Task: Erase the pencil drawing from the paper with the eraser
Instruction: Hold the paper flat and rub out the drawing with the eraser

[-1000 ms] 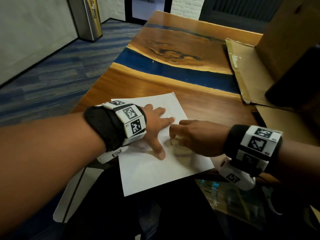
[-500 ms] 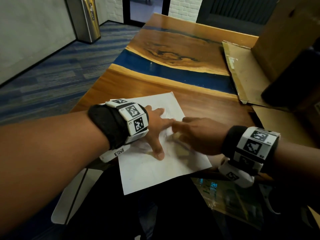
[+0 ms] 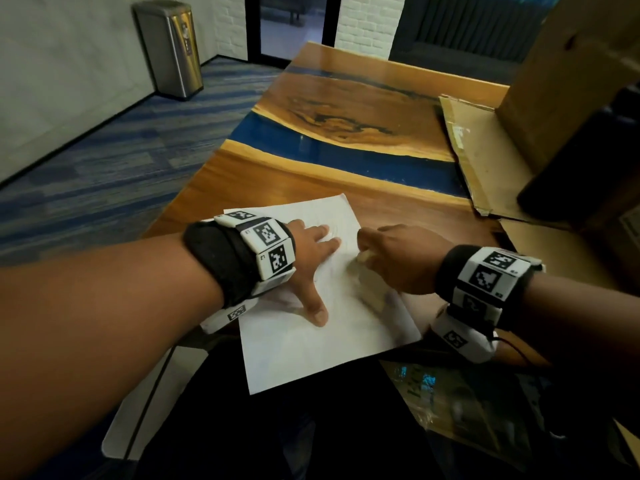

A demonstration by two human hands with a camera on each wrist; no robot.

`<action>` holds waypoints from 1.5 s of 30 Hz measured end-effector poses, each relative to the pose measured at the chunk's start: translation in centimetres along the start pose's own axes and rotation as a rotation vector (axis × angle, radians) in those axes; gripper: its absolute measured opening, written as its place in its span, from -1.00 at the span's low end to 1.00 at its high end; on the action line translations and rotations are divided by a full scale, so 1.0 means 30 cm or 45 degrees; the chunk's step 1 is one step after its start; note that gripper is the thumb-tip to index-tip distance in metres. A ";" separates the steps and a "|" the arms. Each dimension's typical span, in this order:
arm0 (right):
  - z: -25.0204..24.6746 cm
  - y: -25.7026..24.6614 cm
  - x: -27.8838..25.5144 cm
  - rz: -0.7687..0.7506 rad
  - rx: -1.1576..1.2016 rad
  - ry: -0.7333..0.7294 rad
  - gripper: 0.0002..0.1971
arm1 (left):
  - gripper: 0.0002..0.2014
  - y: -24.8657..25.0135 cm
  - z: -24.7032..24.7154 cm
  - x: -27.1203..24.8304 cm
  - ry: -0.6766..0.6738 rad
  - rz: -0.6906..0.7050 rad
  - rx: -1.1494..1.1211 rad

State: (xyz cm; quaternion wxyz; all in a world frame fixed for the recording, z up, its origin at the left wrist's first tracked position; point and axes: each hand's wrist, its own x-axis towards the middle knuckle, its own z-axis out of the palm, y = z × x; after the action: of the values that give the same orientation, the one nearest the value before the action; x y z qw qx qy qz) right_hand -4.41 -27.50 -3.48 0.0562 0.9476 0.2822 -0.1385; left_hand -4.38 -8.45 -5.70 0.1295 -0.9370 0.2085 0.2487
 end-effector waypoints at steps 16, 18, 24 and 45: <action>0.007 -0.070 0.016 -0.084 -0.088 -0.030 -0.71 | 0.38 -0.002 -0.004 -0.007 -0.018 0.011 -0.009; 0.005 -0.047 0.037 -0.056 -0.110 0.011 -0.72 | 0.37 -0.002 -0.005 -0.012 -0.015 0.016 -0.002; 0.013 -0.087 0.034 -0.200 0.025 -0.085 -0.69 | 0.36 -0.010 0.002 -0.015 -0.006 0.026 -0.057; -0.002 -0.041 0.032 -0.131 -0.150 0.000 -0.73 | 0.35 -0.009 0.006 -0.019 -0.012 0.024 -0.024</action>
State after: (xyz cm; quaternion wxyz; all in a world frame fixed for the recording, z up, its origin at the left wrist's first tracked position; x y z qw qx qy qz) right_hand -4.32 -25.96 -3.73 0.1045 0.9269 0.3383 -0.1245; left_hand -4.78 -7.96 -5.52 0.1195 -0.9349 0.2144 0.2564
